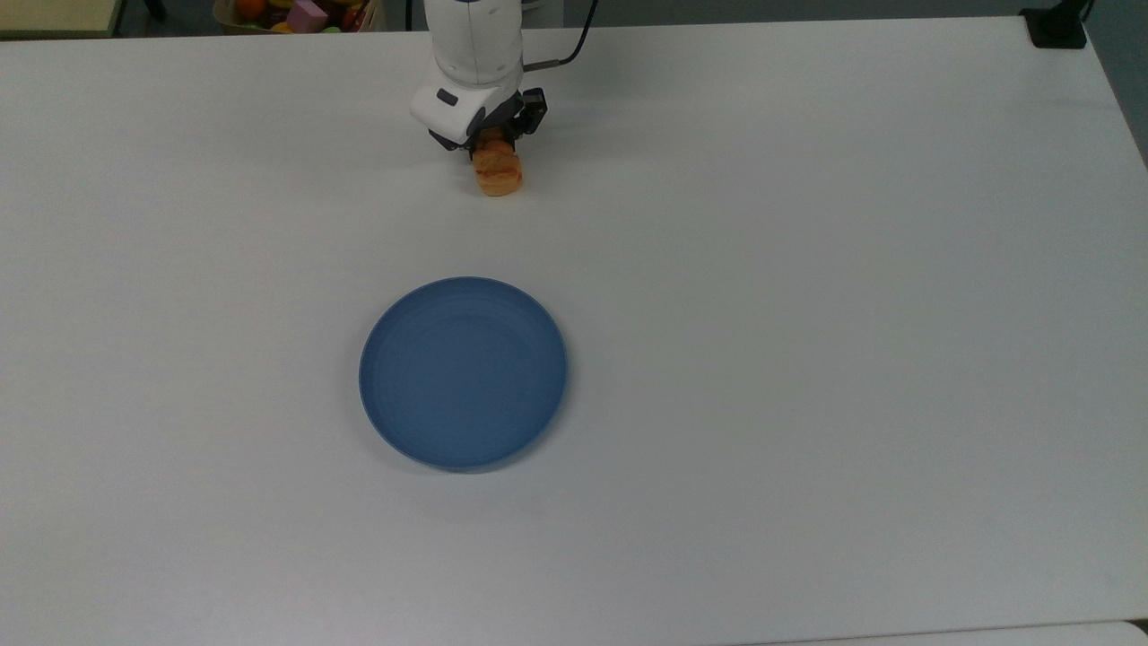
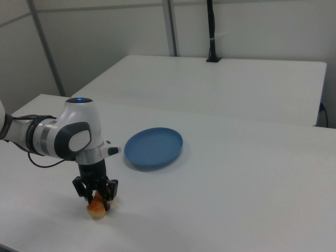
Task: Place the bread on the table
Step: 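Lower the held bread roll onto the bare table beside the plate, then open the gripper to release the bread roll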
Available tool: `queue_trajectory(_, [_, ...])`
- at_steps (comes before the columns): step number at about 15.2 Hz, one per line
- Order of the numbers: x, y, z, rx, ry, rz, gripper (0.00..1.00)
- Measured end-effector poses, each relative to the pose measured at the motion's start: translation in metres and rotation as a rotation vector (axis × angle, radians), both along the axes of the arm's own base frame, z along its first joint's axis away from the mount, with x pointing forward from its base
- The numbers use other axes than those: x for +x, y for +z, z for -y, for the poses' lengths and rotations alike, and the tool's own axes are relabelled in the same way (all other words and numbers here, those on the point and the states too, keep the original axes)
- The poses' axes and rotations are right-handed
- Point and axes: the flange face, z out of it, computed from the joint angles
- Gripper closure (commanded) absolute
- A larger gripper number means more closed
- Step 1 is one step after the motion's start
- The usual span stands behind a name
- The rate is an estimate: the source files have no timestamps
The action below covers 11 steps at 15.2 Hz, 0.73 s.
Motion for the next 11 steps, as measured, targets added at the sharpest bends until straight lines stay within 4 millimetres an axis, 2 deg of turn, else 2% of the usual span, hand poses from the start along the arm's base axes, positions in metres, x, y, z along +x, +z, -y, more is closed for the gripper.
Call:
queue_trajectory(3, [-0.001,-0.002,0.0,-0.003,-0.014,-0.004,0.03])
queue_trajectory(4, [-0.001,-0.002,0.0,-0.005,-0.027,-0.003,0.0])
queue_trajectory(8, [0.002,0.006,-0.002,-0.019,-0.091,-0.009,0.0])
queue_trajectory(10, [0.01,0.026,-0.006,-0.027,-0.115,-0.015,0.0])
queue_trajectory(11, [0.018,0.042,-0.009,-0.031,-0.139,-0.004,0.0])
